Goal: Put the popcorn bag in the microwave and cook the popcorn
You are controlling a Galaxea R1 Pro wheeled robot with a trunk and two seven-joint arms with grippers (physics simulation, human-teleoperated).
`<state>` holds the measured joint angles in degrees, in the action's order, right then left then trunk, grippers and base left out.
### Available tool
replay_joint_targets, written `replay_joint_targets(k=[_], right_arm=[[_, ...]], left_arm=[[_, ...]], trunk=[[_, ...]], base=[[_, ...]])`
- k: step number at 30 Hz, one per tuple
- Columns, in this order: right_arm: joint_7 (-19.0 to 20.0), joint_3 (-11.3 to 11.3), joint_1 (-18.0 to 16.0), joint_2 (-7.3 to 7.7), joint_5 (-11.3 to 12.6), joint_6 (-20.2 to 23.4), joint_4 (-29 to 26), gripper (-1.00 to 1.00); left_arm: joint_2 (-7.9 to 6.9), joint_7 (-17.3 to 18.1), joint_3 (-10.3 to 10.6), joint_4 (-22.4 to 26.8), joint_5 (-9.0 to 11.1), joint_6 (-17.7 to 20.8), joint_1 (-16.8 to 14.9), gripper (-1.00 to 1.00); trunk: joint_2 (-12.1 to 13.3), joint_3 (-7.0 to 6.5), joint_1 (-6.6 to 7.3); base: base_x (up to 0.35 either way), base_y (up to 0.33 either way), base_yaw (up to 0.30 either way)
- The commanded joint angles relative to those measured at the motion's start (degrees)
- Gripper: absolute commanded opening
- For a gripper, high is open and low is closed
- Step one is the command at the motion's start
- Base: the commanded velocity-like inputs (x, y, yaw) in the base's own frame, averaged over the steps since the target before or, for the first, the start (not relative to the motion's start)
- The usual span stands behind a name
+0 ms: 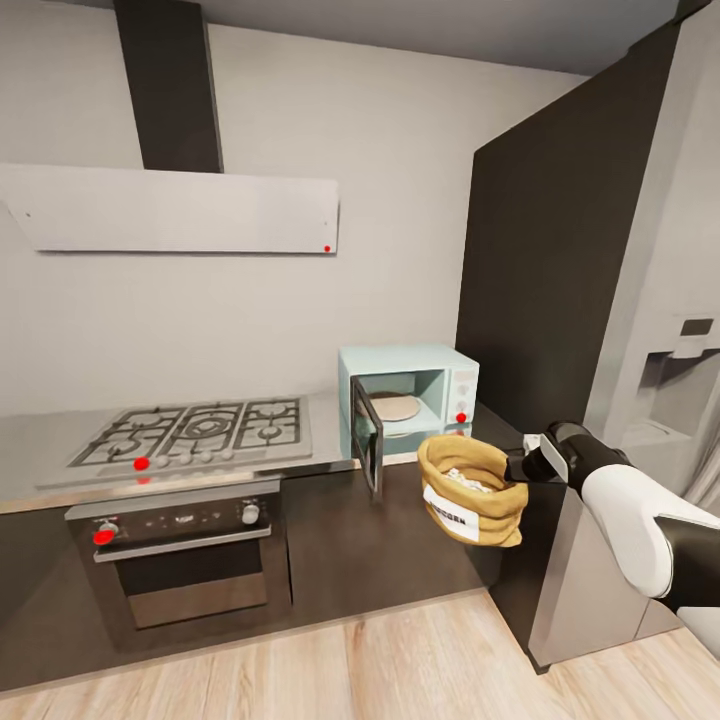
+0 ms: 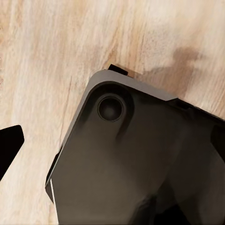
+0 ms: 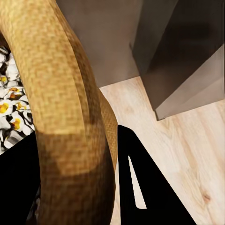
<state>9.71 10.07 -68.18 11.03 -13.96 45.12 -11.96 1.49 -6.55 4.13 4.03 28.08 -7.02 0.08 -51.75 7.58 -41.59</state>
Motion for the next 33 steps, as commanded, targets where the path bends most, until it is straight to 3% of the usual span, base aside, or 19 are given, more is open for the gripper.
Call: replay_joint_targets(k=[1, 33], right_arm=[[0.49, 0.39, -0.03, 0.02, -0.54, 0.24, -0.09, -1.0], [0.48, 0.39, -0.03, 0.05, -0.55, 2.52, 0.0, -1.0]], left_arm=[[0.01, -0.28, 0.45, 0.1, 0.4, -0.09, 0.01, 1.0], [0.0, -0.21, 0.97, 0.01, -0.39, -0.08, 0.01, 1.0]], trunk=[[0.36, -0.11, 0.22], [13.2, -5.85, 7.25]], base=[[0.0, 0.0, 0.0], [0.0, 0.0, 0.0]])
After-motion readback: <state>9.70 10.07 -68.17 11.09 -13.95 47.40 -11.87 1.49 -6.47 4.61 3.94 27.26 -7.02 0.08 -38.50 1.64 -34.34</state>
